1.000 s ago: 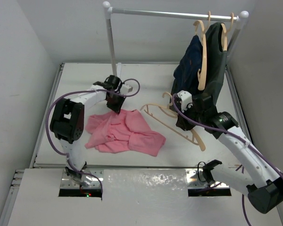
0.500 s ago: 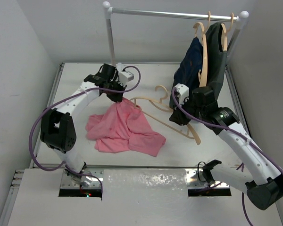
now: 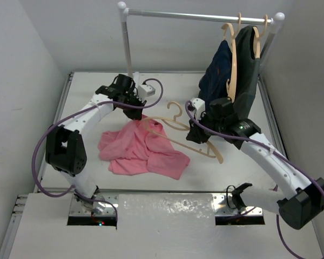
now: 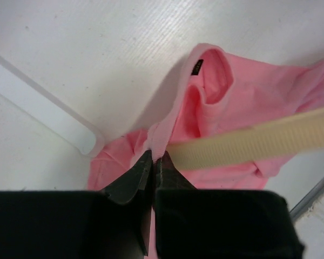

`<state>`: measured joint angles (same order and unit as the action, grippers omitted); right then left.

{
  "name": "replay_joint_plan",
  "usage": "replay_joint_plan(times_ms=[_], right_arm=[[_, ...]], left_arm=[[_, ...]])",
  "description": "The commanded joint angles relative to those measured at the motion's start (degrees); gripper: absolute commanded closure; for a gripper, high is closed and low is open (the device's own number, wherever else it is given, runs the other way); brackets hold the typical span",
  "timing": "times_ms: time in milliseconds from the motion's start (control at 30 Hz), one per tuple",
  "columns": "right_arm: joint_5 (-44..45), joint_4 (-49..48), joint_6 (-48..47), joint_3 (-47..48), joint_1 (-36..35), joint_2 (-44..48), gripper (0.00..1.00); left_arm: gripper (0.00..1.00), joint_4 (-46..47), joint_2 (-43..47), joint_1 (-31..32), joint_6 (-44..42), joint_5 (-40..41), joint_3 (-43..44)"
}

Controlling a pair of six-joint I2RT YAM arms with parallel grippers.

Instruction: Place the t-shirt on the hanger

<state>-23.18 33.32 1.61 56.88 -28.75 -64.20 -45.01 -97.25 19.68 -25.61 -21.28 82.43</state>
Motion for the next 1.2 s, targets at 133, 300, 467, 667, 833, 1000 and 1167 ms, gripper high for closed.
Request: replay_joint_plan(times_ms=[133,300,467,667,833,1000,1167], right_arm=[[2.16,-1.6,-4.77,5.33,-0.51,-2.07,1.0],[3.76,1.4,-7.41,6.31,-0.51,-1.01,1.0],[-2.31,-1.59,-6.88,4.9,-2.27,-4.43,1.0],[-4.59,-6.68,-5.74,2.53,-2.89,-3.65,1.0],[-4.68,-8.79,-4.77,2.71,-2.98,-3.21,1.0],[-5.56,-12.3,-3.46,0.52,-3.33,-1.19,1.0],[-6.35,-17.84,-1.09,-3.35,-3.5,1.45,1.0]], left_arm=[[1.0,-1.83,4.53,1.06,-5.51,-2.64,0.01],[1.0,-1.3,3.3,1.23,-5.42,-1.47,0.45],[1.0,-0.08,3.56,3.08,-4.81,-5.61,5.0],[1.0,-3.14,6.63,3.08,-6.12,-10.96,7.92],[1.0,-6.22,11.12,5.97,-8.93,-14.93,3.26],[1.0,-10.09,11.65,11.16,-9.64,-19.41,8.87],[1.0,-14.4,11.47,15.21,-9.46,-23.36,16.44]])
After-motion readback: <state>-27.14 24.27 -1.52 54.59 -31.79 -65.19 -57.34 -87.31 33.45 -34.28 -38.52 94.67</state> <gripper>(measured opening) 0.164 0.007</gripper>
